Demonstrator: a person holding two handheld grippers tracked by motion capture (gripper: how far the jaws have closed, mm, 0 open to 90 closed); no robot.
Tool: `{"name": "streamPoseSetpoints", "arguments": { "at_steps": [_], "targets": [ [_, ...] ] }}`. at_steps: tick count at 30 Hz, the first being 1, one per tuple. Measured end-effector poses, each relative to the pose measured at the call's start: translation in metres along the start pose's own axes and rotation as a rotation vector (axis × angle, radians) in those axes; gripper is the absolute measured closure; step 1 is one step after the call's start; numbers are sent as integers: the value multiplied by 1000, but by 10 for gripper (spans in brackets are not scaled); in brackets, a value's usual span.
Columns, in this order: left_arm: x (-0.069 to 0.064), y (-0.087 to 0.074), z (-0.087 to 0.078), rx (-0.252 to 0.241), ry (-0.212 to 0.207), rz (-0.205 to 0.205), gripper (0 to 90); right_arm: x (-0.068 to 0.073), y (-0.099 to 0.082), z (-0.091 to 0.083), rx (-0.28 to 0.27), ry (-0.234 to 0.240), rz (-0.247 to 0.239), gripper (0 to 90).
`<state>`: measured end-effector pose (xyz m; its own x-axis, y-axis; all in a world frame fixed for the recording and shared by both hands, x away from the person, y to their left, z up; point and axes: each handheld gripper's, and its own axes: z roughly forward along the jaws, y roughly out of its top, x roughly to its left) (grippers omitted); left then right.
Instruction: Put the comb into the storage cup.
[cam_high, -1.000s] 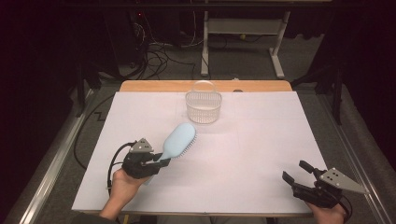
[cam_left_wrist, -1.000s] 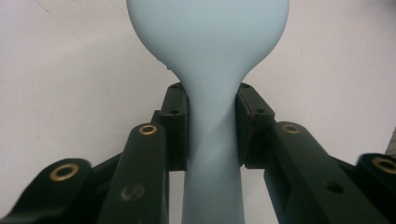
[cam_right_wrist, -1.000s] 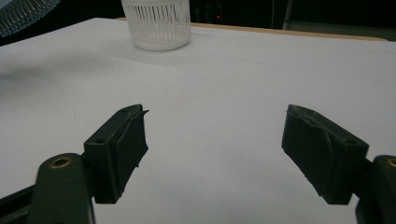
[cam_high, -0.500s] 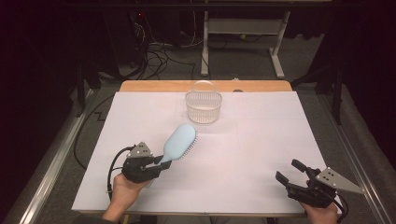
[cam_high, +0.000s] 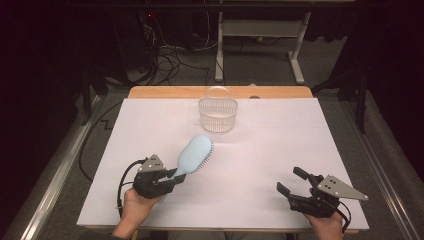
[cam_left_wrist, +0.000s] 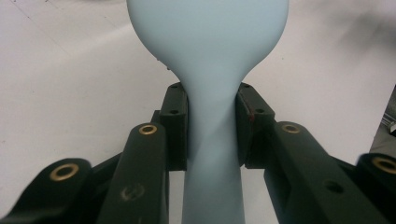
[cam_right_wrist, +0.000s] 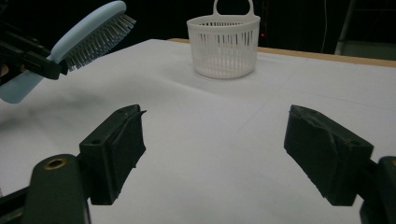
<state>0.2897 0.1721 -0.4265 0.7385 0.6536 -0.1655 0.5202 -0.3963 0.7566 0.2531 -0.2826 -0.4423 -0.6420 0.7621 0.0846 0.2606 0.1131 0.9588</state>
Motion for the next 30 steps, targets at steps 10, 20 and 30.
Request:
{"name": "streamPoseSetpoints", "arguments": {
  "at_steps": [10, 20, 30],
  "targets": [
    [-1, -2, 0, -4, 15, 0, 675, 18, 8, 23, 6, 51, -15, 212],
    [-3, -1, 1, 3, 4, 14, 675, 37, 12, 49, 45, 104, -63, 215],
    [-6, 0, 3, -4, 5, 24, 675, 50, 18, 67, 53, 159, -80, 214]
  ]
}}
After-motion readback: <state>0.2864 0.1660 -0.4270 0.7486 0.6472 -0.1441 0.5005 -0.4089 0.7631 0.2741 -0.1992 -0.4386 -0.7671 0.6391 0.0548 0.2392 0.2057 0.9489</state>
